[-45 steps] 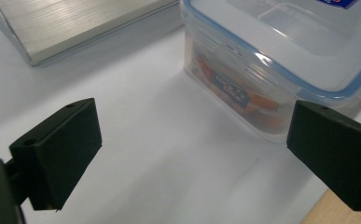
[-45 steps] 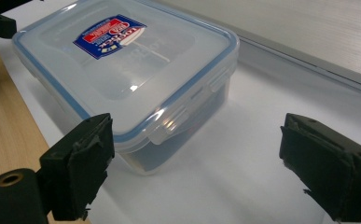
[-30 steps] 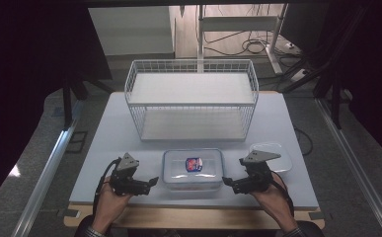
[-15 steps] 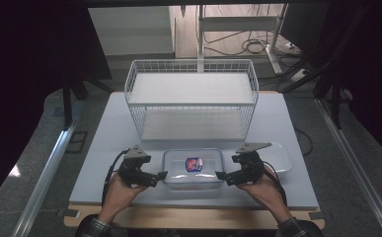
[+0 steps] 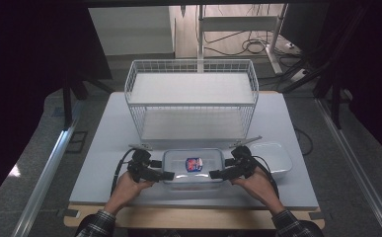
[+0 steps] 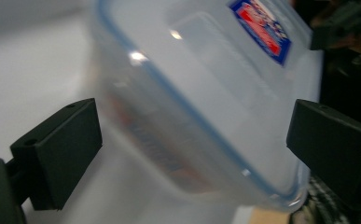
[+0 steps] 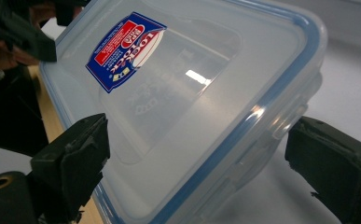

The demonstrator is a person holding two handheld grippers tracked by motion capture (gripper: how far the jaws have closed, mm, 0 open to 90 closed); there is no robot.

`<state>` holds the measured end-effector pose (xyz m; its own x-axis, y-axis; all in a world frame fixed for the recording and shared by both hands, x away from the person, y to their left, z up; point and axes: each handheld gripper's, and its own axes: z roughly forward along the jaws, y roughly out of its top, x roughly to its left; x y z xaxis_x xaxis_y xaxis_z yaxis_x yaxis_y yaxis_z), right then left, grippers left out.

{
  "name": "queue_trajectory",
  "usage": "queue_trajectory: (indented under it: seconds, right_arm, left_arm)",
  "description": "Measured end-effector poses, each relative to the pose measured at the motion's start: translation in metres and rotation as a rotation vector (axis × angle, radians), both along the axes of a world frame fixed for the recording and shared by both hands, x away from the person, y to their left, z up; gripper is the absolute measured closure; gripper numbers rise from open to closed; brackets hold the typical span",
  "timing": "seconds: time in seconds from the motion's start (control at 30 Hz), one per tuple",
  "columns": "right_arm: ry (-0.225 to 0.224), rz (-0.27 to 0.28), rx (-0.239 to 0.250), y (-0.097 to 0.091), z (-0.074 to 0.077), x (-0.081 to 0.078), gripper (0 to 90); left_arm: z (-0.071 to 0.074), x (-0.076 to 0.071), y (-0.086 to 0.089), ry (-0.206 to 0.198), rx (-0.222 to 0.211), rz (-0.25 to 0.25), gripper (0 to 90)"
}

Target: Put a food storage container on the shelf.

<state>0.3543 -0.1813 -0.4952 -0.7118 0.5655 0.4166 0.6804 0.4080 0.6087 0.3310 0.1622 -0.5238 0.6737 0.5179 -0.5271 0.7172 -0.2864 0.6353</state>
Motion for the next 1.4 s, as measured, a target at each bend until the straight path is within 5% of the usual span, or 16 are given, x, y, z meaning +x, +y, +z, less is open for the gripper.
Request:
queue_trajectory:
  seconds: [0.07,0.27,0.4,0.53,0.67,0.93,1.4]
  right_arm:
    - [0.044,-0.005,0.011,0.001,-0.002,0.001,7.5]
    - [0.081,-0.033,0.019,0.000,-0.002,0.000,12.3]
    - [0.098,-0.042,0.027,-0.005,0.001,-0.005,17.5]
    - [0.091,-0.077,0.073,-0.015,0.007,-0.013,34.0]
    - [0.076,-0.091,0.090,-0.020,0.011,-0.023,40.3]
    - [0.056,-0.102,0.118,-0.026,0.014,-0.035,47.6]
    - [-0.017,-0.153,0.136,-0.023,0.020,-0.041,48.4]
  left_arm:
    - [0.003,0.000,0.001,0.012,0.002,0.020,4.5]
    - [0.006,-0.005,0.011,0.028,-0.024,0.020,19.6]
    - [0.009,-0.010,0.013,0.001,-0.009,0.005,24.1]
    - [0.014,-0.021,0.023,-0.037,-0.057,0.023,40.6]
    - [0.020,-0.035,0.019,-0.098,-0.008,0.034,44.2]
    - [0.023,-0.050,0.017,-0.104,-0.033,0.111,50.0]
    - [0.026,-0.050,0.014,-0.096,-0.054,0.190,50.9]
